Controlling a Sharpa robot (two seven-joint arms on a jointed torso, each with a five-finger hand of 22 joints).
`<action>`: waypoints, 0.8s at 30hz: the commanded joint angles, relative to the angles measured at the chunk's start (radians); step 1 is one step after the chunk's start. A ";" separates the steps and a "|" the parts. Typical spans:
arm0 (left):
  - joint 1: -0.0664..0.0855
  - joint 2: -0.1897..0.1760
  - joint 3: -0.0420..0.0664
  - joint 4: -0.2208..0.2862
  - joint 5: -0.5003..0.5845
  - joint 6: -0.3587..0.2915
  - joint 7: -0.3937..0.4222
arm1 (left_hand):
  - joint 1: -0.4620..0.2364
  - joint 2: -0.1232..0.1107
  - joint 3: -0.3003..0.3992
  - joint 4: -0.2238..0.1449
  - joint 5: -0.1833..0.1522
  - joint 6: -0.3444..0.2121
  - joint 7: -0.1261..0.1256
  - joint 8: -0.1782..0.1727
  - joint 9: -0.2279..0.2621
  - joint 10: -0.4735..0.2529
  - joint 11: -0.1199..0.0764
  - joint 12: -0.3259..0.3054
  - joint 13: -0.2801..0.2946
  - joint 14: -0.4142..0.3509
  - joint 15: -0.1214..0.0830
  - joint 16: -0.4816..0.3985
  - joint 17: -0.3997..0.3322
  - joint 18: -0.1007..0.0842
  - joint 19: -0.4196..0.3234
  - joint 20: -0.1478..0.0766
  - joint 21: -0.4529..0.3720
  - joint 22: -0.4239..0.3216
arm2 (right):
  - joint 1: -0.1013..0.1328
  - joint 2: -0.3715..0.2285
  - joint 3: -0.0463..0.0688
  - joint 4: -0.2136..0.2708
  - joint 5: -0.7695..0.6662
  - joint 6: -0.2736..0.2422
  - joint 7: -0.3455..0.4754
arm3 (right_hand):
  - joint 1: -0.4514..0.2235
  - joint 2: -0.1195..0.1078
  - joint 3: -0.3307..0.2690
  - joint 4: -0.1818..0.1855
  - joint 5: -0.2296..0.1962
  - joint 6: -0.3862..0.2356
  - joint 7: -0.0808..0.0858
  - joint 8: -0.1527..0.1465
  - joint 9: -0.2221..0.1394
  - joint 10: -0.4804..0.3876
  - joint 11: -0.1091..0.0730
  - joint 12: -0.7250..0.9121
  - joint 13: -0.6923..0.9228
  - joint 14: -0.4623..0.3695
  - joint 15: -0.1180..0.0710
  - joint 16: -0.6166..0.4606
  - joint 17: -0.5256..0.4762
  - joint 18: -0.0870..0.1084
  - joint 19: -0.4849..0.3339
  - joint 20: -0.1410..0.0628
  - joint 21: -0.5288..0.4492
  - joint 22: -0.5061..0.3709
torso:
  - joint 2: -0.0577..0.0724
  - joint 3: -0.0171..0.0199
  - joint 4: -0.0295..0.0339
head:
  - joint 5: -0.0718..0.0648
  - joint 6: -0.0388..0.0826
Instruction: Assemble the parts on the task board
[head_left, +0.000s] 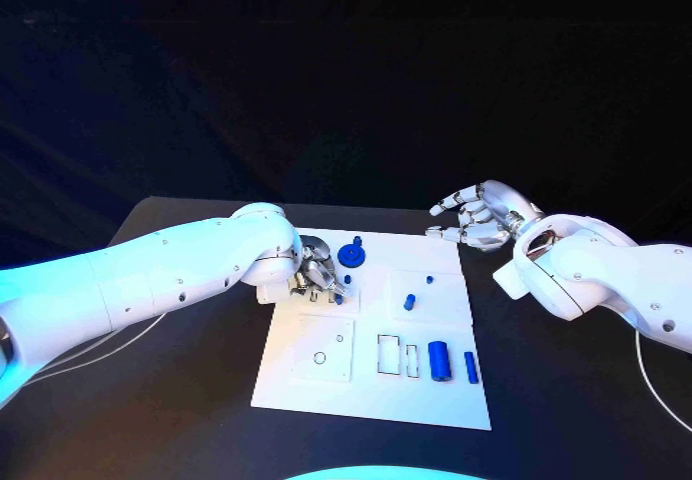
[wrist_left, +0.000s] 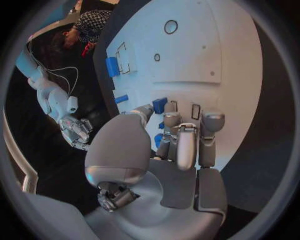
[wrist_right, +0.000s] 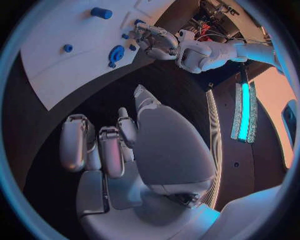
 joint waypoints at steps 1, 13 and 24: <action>0.001 0.005 -0.001 -0.002 0.015 0.020 0.010 | 0.024 0.001 0.027 -0.003 0.004 -0.001 -0.008 0.002 0.005 0.000 -0.008 0.006 0.002 0.045 -0.008 0.004 0.128 -0.011 0.002 -0.001 0.006 0.004 | 0.000 0.001 0.000 0.000 -0.003 0.016 0.002 | 0.008 0.006 0.005 0.000 0.000 -0.001 -0.001 0.004 0.001 -0.008 0.000 -0.005 -0.001 0.070 -0.004 -0.007 0.124 0.007 -0.008 0.001 -0.003 0.074 | 0.001 -0.0002 -0.0003 | -0.001 -0.001; 0.000 0.005 -0.005 -0.003 0.015 0.018 0.022 | 0.079 -0.029 0.180 -0.011 0.003 0.000 -0.012 0.010 0.035 0.016 -0.013 0.009 0.008 0.050 -0.013 0.009 0.137 -0.013 0.004 -0.005 0.016 0.018 | 0.000 0.000 0.000 -0.002 -0.003 0.020 0.001 | 0.007 0.007 0.006 0.000 0.000 0.000 -0.001 0.005 0.001 -0.008 0.000 -0.005 -0.001 0.070 -0.004 -0.007 0.123 0.007 -0.009 0.001 -0.005 0.073 | 0.001 0.0001 0.0002 | -0.002 -0.004; -0.001 -0.013 0.000 0.019 0.027 -0.020 0.033 | 0.063 -0.084 0.392 -0.073 0.003 0.006 -0.020 0.044 0.091 0.064 -0.021 0.033 0.040 0.069 -0.021 0.027 0.174 -0.020 0.032 -0.011 0.041 0.064 | -0.001 0.000 0.000 -0.003 -0.001 0.022 0.002 | 0.007 0.007 0.006 0.000 0.000 0.001 -0.001 0.006 0.001 -0.008 0.000 -0.006 -0.001 0.069 -0.004 -0.008 0.122 0.008 -0.010 0.001 -0.007 0.072 | 0.000 0.0002 0.0004 | -0.002 -0.002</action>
